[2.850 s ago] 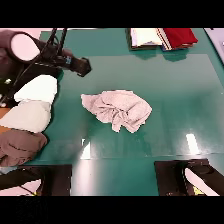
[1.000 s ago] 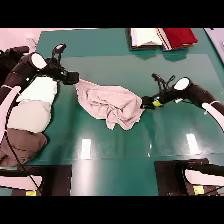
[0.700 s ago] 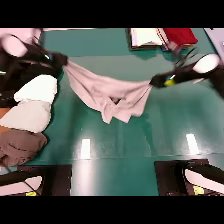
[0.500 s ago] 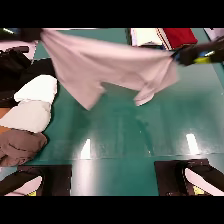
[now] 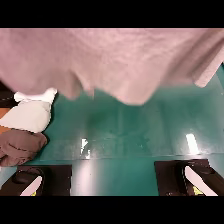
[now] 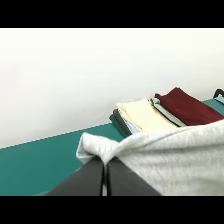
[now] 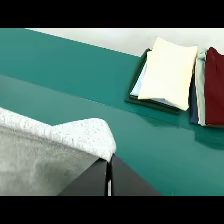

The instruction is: Fold the shirts.

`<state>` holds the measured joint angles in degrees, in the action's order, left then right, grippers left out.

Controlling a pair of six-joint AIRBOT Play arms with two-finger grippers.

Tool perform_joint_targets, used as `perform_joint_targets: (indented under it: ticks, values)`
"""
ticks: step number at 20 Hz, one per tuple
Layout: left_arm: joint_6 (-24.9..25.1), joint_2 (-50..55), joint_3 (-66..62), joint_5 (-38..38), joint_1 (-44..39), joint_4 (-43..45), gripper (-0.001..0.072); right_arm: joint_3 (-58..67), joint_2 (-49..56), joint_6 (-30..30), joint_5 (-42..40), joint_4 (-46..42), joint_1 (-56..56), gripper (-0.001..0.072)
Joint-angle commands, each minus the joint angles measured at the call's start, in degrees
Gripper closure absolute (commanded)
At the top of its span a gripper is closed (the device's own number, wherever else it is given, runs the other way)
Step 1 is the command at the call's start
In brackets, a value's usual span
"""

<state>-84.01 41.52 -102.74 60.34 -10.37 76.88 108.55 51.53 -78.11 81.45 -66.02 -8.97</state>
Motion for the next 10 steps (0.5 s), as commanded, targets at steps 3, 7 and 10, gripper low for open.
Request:
perform_joint_targets:
  ticks: [3,7,10]
  values:
    - [-0.02,8.50,0.70,13.16,0.07,-0.92,0.0687,-0.57,8.94,-2.91,6.21,-0.20,4.52,0.0703]
    - [0.04,21.46,13.31,14.78,0.07,-0.98,0.0686,-13.92,18.69,-2.89,4.33,-0.20,10.16,0.0703]
    - [0.79,32.26,24.09,6.05,0.07,-0.90,0.0686,-21.88,26.93,-2.86,-2.67,0.00,10.78,0.0702]
